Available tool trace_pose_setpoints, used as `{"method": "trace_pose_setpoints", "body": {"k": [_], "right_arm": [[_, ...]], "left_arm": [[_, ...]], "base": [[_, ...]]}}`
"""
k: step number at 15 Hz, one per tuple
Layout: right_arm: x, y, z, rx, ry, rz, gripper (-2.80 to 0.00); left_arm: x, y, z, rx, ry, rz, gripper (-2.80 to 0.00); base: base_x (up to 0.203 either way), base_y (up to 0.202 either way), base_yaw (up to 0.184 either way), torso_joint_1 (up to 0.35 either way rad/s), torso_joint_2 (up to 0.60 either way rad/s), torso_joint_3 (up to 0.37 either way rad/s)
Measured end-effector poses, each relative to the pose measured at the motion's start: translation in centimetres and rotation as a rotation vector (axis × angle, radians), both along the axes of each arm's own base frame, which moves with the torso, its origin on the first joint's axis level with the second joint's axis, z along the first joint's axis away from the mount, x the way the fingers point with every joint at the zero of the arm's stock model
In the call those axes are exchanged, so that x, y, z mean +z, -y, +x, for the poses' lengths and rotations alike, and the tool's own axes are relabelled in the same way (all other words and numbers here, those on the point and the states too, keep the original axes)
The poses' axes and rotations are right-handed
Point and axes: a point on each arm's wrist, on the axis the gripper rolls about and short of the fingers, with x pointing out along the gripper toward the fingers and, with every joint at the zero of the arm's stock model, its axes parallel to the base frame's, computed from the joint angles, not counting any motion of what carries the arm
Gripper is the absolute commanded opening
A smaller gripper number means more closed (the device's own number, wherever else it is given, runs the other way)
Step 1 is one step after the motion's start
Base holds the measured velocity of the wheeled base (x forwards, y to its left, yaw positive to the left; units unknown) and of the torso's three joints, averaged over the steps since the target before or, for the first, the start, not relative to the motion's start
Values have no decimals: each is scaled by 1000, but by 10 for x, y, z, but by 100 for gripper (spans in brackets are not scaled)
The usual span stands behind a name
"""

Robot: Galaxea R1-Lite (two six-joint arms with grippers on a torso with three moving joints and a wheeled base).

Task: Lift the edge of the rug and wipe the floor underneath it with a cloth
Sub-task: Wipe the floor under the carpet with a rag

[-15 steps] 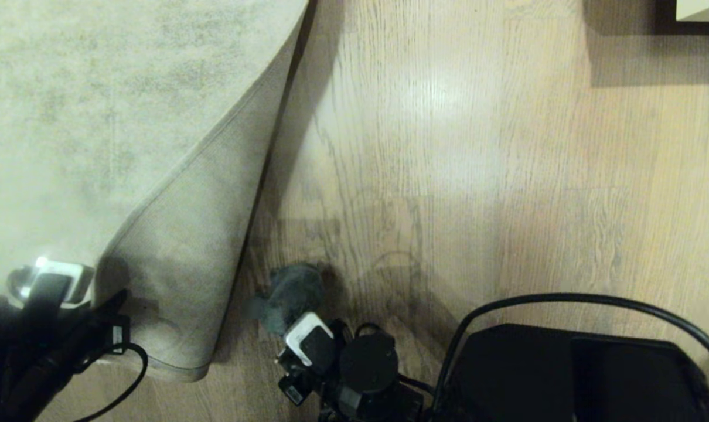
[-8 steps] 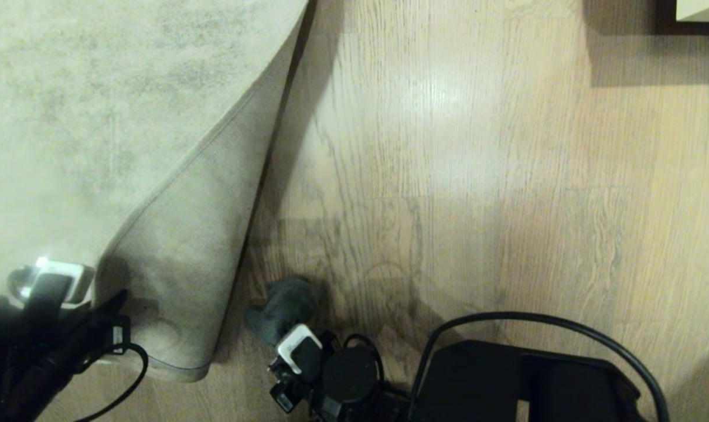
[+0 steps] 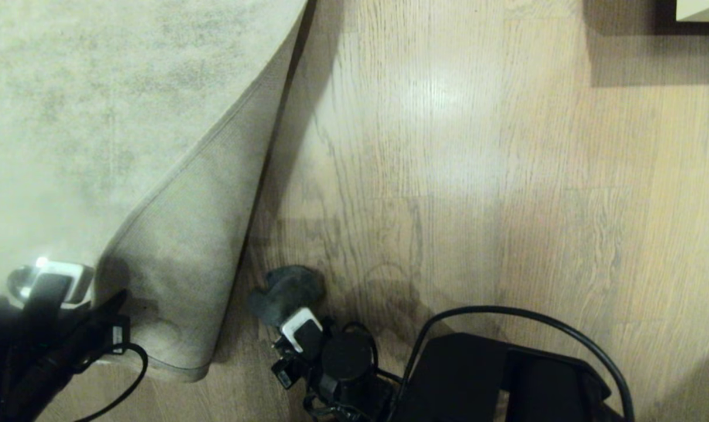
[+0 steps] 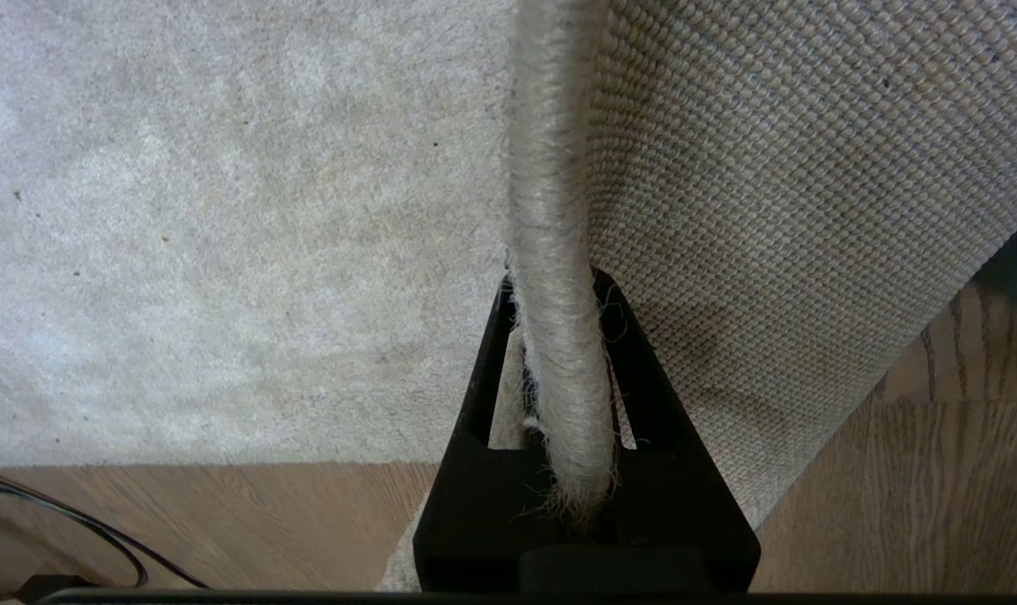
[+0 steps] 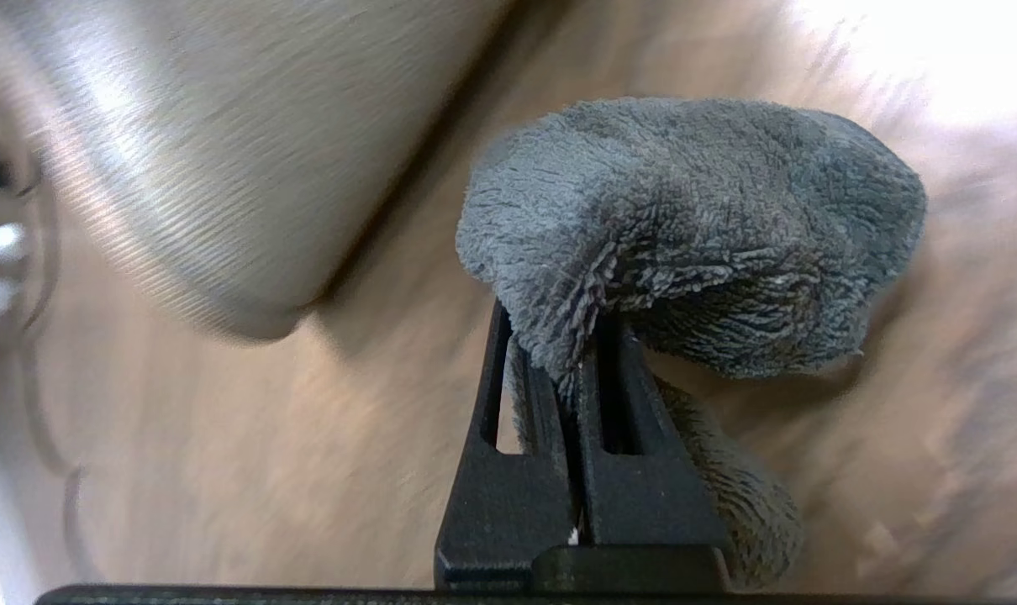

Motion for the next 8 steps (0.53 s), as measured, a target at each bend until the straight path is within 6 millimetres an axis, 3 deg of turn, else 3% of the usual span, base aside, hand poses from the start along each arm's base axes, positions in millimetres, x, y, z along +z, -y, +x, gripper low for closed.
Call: {"method": "trace_pose_setpoints", "body": {"k": [8], "right_arm": [[18, 1, 32, -59, 34, 51, -280]], "left_arm": [[0, 0, 0, 1, 0, -2, -280]], "base": [[0, 0, 0, 0, 0, 0]]}}
